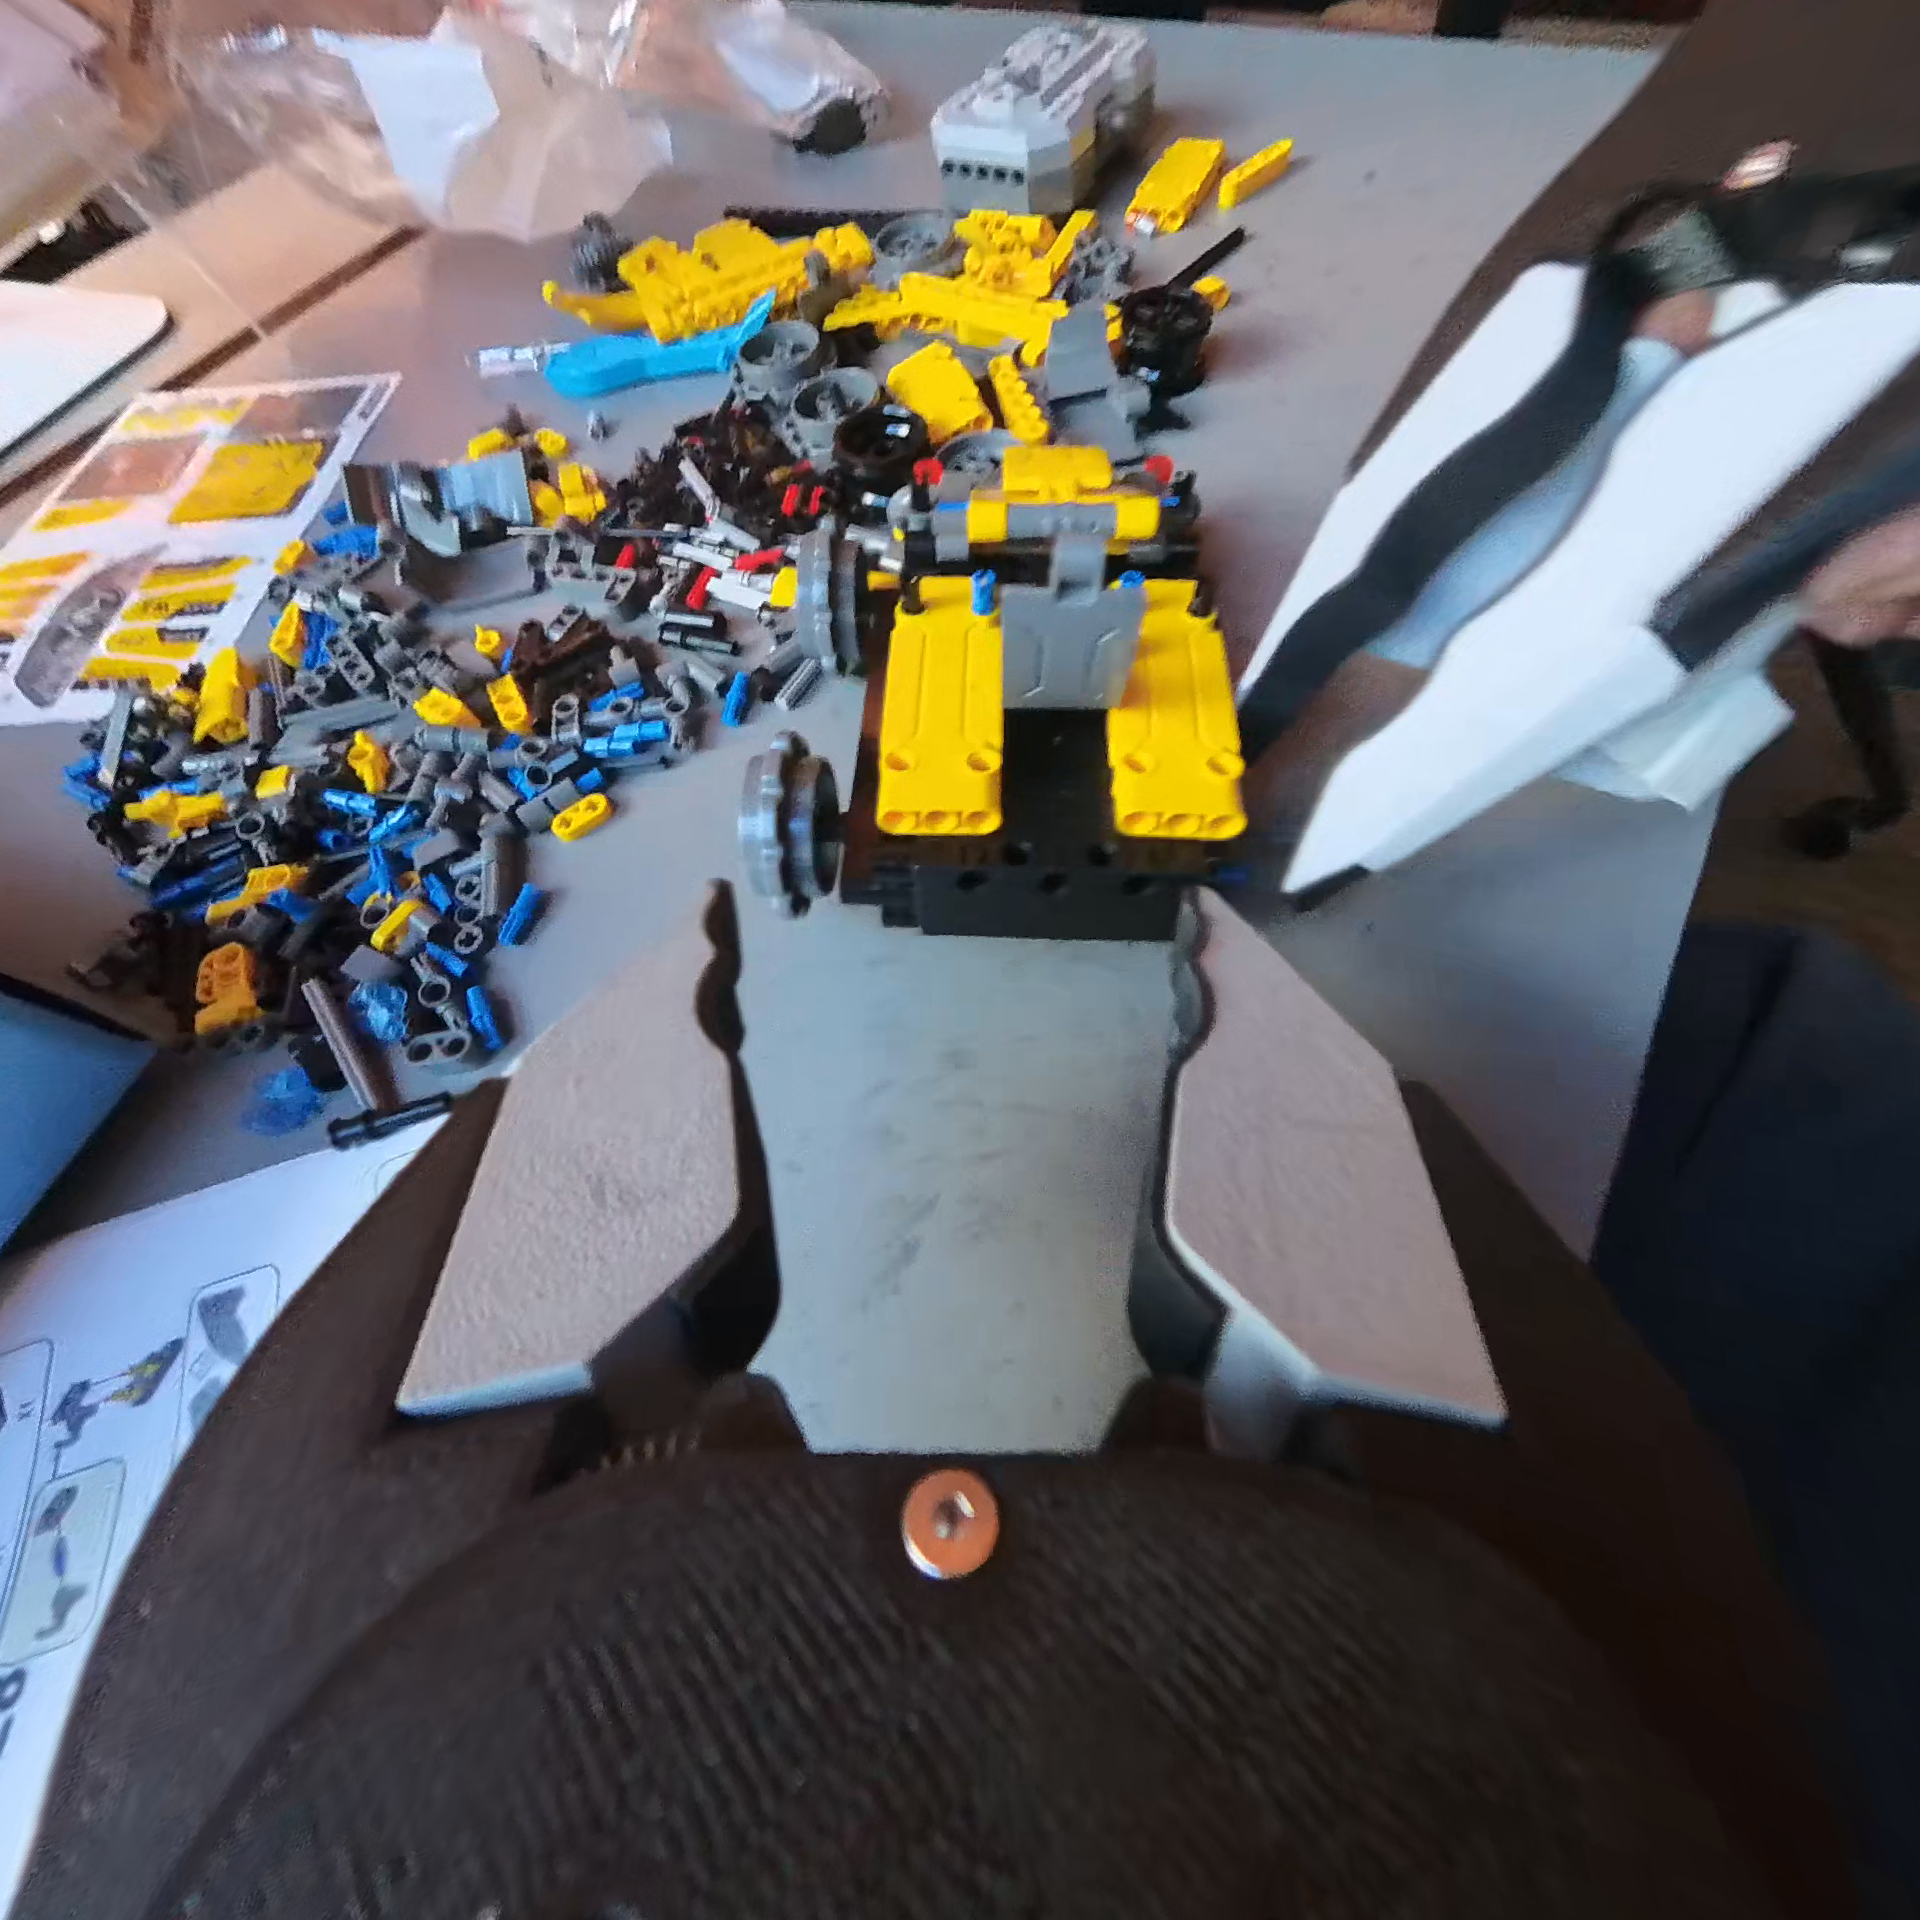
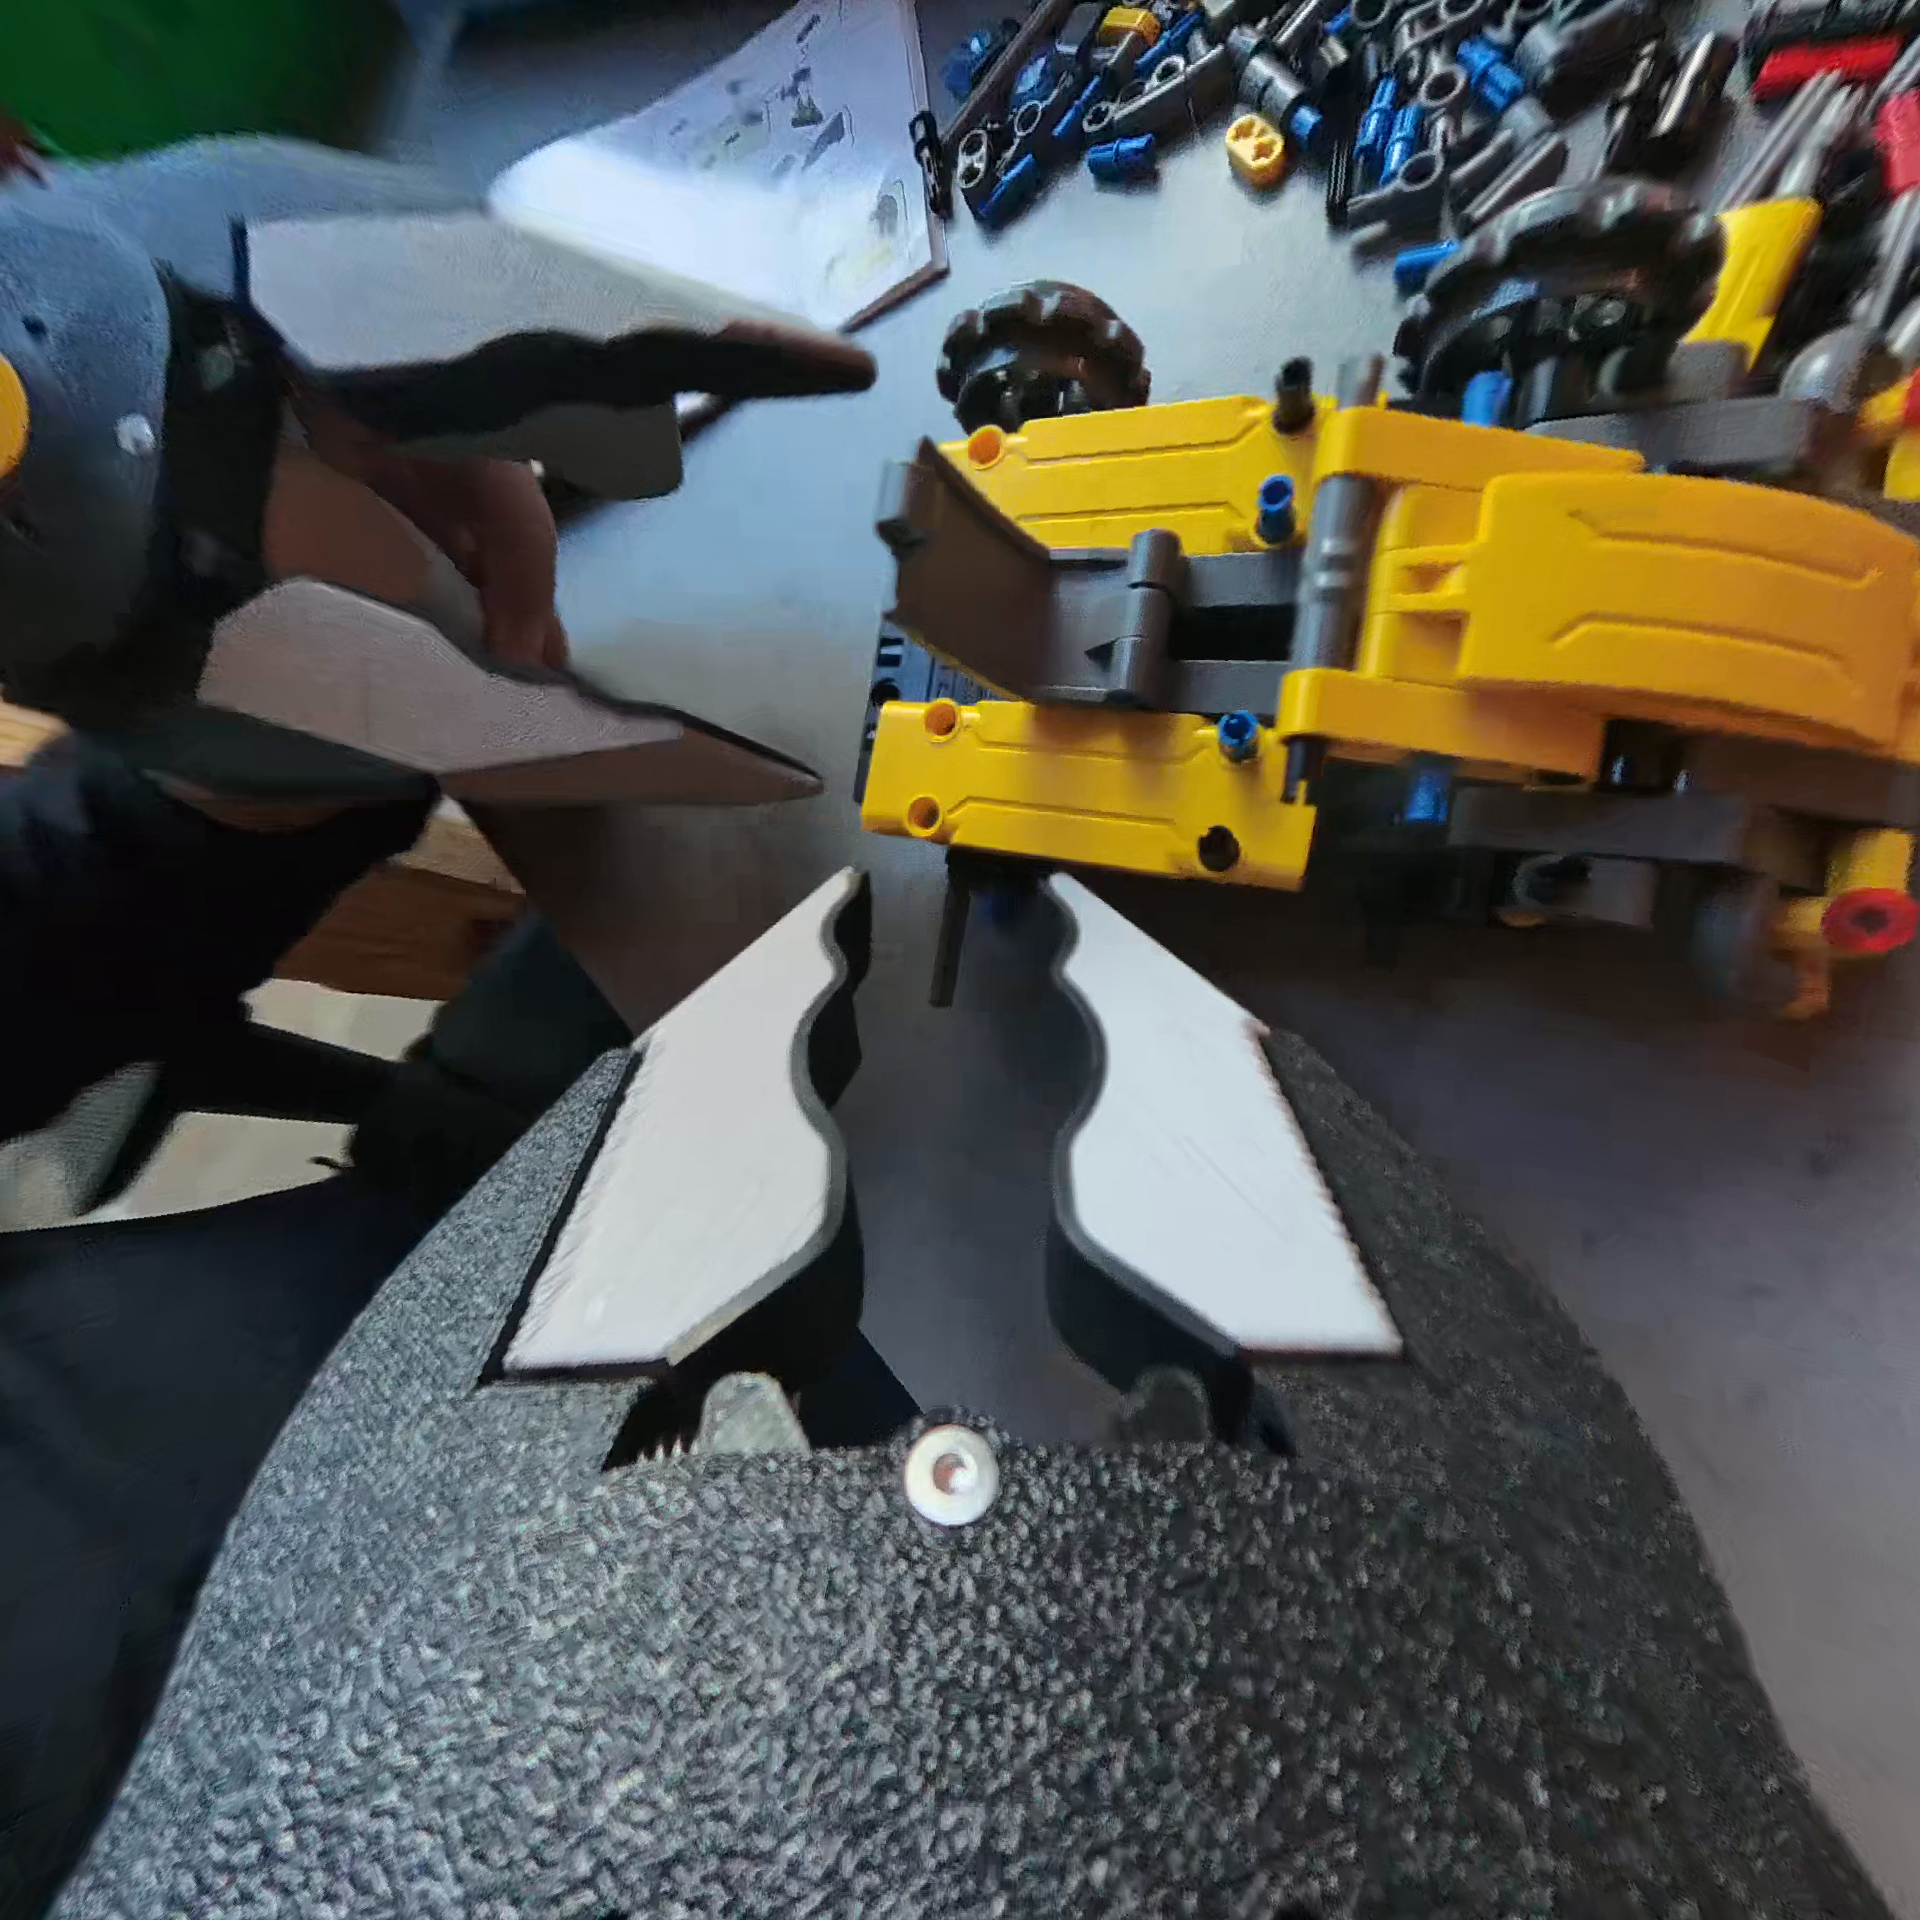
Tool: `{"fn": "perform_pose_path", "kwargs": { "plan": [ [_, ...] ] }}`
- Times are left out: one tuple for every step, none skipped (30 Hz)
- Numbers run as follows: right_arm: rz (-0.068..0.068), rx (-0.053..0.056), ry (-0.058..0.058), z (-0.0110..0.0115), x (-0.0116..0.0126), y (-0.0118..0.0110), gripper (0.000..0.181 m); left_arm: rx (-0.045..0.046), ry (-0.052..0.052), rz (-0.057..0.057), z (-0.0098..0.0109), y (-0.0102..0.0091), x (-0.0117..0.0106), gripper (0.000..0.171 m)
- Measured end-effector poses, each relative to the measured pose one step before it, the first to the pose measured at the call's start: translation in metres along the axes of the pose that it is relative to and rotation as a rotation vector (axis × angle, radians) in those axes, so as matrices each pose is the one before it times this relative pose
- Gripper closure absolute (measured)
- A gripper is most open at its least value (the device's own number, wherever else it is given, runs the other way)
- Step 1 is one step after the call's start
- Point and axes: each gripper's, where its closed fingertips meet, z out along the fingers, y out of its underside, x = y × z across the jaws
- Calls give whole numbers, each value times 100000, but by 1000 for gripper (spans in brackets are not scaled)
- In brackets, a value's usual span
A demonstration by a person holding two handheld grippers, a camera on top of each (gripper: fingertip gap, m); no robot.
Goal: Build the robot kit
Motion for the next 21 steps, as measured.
{"fn": "perform_pose_path", "kwargs": {
  "plan": [
    [-3476, -264, 4423, 36, 71, 128, 147, -2260, 1528, -826, 143, 267, -164, 86],
    [-3653, -62, 4143, 75, 63, 105, 143, -2002, 2138, -998, 150, 125, -62, 81],
    [-3993, -101, 3844, 123, 55, 109, 142, -580, 1825, -359, 126, -99, -48, 76],
    [-3965, -128, 4228, 166, 151, 130, 142, -58, 1338, 500, 110, -187, -39, 74],
    [-3472, -208, 4446, 198, 219, 133, 142, -650, 1005, 919, 134, -119, -26, 73],
    [-2948, -294, 3530, 241, 123, 165, 141, -1036, 771, 1073, 157, -58, 5, 73],
    [-2326, -301, 2563, 293, 35, 166, 141, -965, 1297, 1290, 158, -40, 164, 73],
    [-1659, 456, 1978, 280, 2, 56, 140, -987, 2089, 1215, 191, 1, 359, 76],
    [-1077, 1300, 1132, 174, -57, -77, 138, -916, 1681, 1002, 194, 26, 322, 76],
    [-590, 1060, 185, 82, -91, -77, 138, -537, -175, 951, 182, 26, 44, 75],
    [29, 763, -365, 58, -43, -54, 140, -423, -931, 1126, 148, 53, -109, 74],
    [602, 987, -457, 44, 41, -77, 140, -248, -772, 449, 115, 46, -134, 75],
    [494, 1208, -322, 52, 56, -74, 140, 19, -317, -353, 90, 26, -88, 75],
    [164, 993, -199, 38, 39, -57, 142, 515, -748, -173, 19, -68, -133, 77],
    [58, 607, -311, 33, -15, -36, 144, 1294, -856, 727, -45, -202, -112, 80],
    [106, 383, -548, 34, -70, -48, 147, 819, -672, 614, -9, -151, -70, 80],
    [115, 291, -456, 53, -67, -58, 152, 209, -515, -114, 22, -93, -94, 81],
    [459, 231, -338, 59, 10, -67, 156, -100, -247, 284, 28, -61, -49, 82],
    [1222, 160, -783, 49, 28, -65, 157, 392, -138, 875, -57, -119, 3, 85],
    [1775, 22, -1557, 21, 6, -78, 157, 1267, -891, 1183, -98, -222, -39, 86],
    [2210, -87, -2268, 7, -38, -57, 157, 1218, -573, 1161, -132, -200, 11, 87]
  ]
}}
